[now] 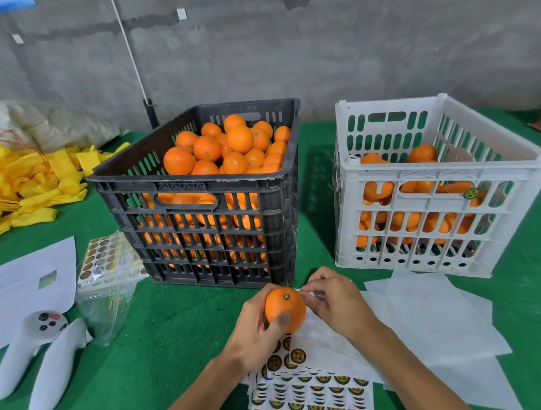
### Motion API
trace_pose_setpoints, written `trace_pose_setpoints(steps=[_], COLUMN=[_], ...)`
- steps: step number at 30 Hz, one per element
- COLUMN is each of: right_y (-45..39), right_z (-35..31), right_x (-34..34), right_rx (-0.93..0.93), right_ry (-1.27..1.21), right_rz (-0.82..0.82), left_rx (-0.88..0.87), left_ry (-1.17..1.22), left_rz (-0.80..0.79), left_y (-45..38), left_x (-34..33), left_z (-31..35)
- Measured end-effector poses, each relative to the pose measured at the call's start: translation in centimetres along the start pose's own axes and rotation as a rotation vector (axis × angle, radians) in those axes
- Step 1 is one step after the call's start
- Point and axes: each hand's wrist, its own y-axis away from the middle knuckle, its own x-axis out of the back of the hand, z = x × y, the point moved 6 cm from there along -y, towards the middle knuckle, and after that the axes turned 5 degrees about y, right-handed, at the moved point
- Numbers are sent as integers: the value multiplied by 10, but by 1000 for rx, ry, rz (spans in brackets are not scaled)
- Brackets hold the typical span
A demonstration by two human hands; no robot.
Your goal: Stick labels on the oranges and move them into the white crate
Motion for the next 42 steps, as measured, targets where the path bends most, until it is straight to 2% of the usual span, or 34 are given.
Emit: trace_pose_setpoints(steps=[5, 9, 11, 14, 18, 20, 22, 25, 30, 34, 38, 42], right_y=[0, 4, 9, 16, 23, 28, 33, 33, 20, -6, -32, -56], right_z=[2, 0, -11, -35, -43, -47, -58, -73, -86, -77, -64, -79], right_x=[0, 19, 30, 30, 20, 17, 17, 35, 121, 203, 247, 231], right_rx=[-35, -71, 7, 161, 225, 284, 370, 410, 370, 327, 277, 349], right_ry=[86, -76, -161, -219, -272, -196, 17, 231, 264, 338, 487, 411], right_rz=[33, 257, 342, 338, 340, 308, 310, 455, 834, 975, 957, 806], left_rx=[16, 64, 96, 118, 136, 146, 127, 38, -92, -286, -454, -380], left_ry=[9, 57, 113, 180, 207, 258, 313, 302, 306, 125, -175, -522], left_rz=[10, 30, 47, 63, 94, 98, 117, 129, -27, -143, -3, 134], left_y=[-1, -3, -4, -6, -6, -5, -5, -12, -57, -104, -141, -180], left_x=[-1, 1, 1, 2, 7, 8, 8, 5, -15, -33, -14, 39], left_z=[-2, -5, -3, -1, -1, 2, 9, 41, 139, 227, 270, 259])
